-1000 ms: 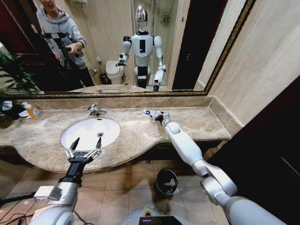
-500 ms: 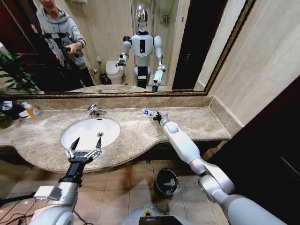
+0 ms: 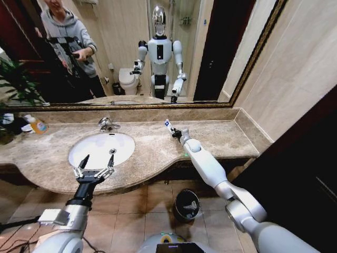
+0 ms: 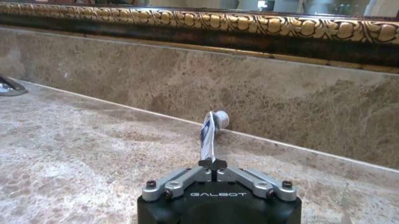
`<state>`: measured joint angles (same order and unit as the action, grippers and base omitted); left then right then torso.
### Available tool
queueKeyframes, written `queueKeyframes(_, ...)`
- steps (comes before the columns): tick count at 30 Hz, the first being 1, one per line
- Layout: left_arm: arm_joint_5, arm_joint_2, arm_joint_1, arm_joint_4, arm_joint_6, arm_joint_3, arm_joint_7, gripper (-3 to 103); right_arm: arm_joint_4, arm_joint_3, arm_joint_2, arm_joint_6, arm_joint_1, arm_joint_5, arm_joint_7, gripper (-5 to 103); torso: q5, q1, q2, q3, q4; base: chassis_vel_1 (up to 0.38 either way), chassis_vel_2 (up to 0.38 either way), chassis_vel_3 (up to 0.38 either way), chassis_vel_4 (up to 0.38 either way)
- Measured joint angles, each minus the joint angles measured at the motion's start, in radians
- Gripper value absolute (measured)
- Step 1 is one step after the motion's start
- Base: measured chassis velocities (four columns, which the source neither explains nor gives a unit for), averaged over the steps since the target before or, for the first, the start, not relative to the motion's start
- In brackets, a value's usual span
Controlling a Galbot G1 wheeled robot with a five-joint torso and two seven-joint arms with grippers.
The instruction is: Pick up the trash from the sink and place it in the trash bin.
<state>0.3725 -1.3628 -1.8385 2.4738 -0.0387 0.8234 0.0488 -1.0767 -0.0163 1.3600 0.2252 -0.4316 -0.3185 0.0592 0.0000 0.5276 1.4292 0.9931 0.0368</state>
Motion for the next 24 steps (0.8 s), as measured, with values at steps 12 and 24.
queueKeyframes(12,0.000,0.000,0.000,0.000,0.000,0.000,0.000,100,-0.210,-0.023,-0.113,0.033,-0.098,-0.072,-0.017,0,0.0000,0.000,0.000,0.000,0.0001,0.000,0.000,0.000,0.000)
queueKeyframes(24,0.000,0.000,0.000,0.000,0.000,0.000,0.000,100,-0.524,-0.151,-0.276,0.051,-0.288,-0.160,-0.029,0,0.0001,0.000,0.000,0.000,0.0001,0.000,0.000,0.000,0.000)
